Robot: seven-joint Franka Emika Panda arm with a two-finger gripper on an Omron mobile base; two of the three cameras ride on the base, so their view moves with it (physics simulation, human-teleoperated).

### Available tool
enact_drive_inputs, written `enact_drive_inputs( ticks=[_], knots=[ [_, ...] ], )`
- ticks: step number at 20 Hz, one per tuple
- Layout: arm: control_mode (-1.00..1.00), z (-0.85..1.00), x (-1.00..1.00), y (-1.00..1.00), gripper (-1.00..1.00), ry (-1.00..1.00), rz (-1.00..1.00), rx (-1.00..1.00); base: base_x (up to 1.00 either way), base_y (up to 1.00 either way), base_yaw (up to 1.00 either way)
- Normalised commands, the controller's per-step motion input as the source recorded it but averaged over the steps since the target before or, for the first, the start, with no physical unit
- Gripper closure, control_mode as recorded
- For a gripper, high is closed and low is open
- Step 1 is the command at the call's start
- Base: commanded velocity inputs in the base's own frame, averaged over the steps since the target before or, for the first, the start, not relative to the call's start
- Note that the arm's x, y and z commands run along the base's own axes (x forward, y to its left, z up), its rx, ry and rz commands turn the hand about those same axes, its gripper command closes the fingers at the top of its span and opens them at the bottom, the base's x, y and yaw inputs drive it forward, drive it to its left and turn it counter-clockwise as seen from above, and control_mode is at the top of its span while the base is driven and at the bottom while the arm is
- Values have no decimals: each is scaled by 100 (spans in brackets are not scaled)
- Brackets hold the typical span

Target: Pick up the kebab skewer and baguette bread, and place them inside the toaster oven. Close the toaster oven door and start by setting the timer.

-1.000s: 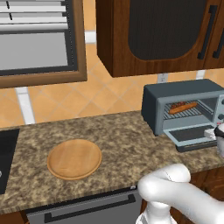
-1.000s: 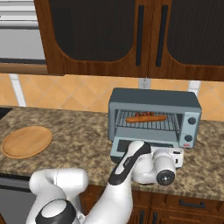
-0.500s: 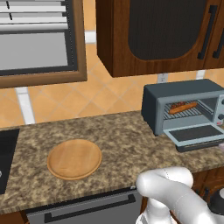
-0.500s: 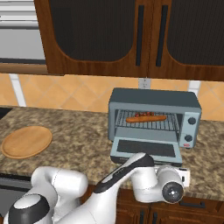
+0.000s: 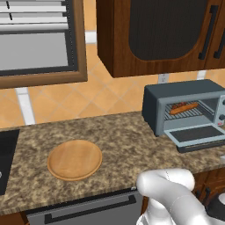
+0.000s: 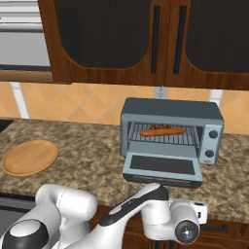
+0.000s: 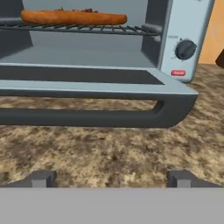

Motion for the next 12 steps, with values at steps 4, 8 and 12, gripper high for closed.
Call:
enact_drive_inputs(
  ticks=[4, 8, 12],
  knots=[
    [-100, 0, 45, 18, -100, -1, 0, 0, 0, 0, 0],
    [-100, -4, 53, 16, -100, 0, 0, 0, 0, 0, 0],
    [-100, -11, 24, 8, -100, 0, 0, 0, 0, 0, 0]
  ],
)
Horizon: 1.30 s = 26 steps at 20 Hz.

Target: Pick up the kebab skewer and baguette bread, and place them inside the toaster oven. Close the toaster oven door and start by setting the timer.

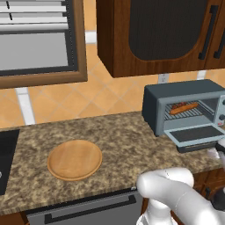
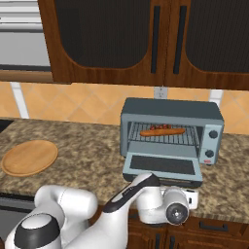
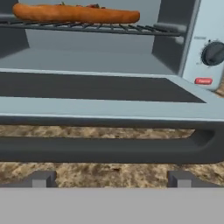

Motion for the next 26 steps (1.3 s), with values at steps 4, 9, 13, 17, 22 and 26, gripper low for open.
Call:
enact_drive_inputs(
  ticks=[4, 9, 13, 17, 22, 26],
  knots=[
    [-100, -30, 1, 2, -100, 0, 0, 0, 0, 0, 0],
    [-100, -10, 12, 0, -100, 0, 0, 0, 0, 0, 0],
    [-100, -1, 25, 0, -100, 0, 0, 0, 0, 0, 0],
    [-100, -1, 17, 1, -100, 0, 0, 0, 0, 0, 0],
    [-100, -8, 0, 1, -100, 0, 0, 0, 0, 0, 0],
    [-100, 0, 0, 1, -100, 0, 0, 0, 0, 0, 0]
  ],
)
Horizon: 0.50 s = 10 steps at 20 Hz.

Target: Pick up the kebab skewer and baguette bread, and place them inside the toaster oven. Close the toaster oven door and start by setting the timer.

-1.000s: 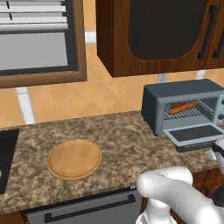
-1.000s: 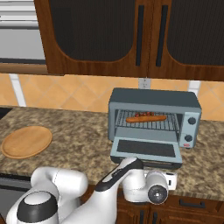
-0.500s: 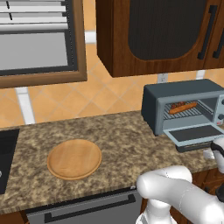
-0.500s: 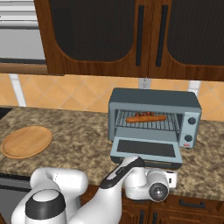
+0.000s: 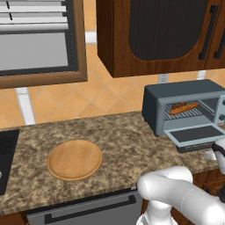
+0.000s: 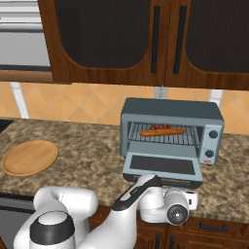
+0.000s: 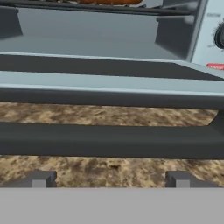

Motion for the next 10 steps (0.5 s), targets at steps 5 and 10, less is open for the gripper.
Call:
enact_drive_inputs(
  ticks=[5, 10],
  knots=[
    [-100, -2, 2, 5, -100, 1, 0, 0, 0, 0, 0],
    [-100, -18, 0, 4, -100, 5, 0, 0, 0, 0, 0]
  ],
)
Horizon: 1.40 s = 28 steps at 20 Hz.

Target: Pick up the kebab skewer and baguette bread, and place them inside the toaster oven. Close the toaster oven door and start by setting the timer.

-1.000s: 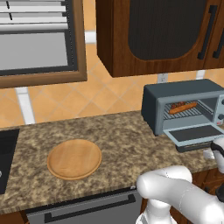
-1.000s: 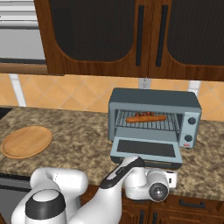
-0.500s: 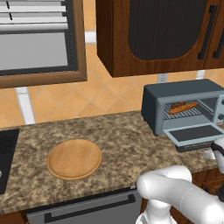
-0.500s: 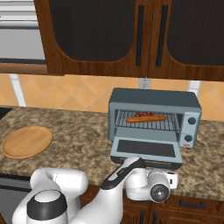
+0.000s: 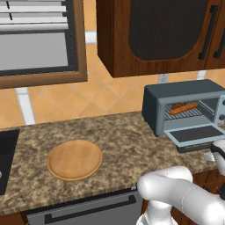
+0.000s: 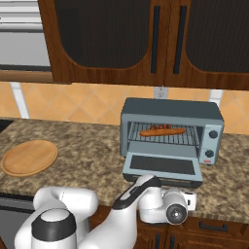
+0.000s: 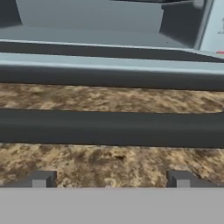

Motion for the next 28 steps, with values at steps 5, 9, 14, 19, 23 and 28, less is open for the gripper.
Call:
enact_drive_inputs(
  ticks=[5, 9, 14, 19, 23, 28],
  knots=[
    [-100, -1, 26, 0, -100, 0, 0, 0, 0, 0, 0],
    [-100, 0, 31, 0, -100, 0, 0, 0, 0, 0, 0],
    [-100, 30, 6, 0, -100, -1, 0, 0, 0, 0, 0],
    [-100, 51, 13, 3, -100, -5, 0, 0, 0, 0, 0],
    [-100, 46, 35, 9, -100, -8, 0, 0, 0, 0, 0],
    [-100, 48, 49, 25, -100, -11, 0, 0, 0, 0, 0]
  ],
)
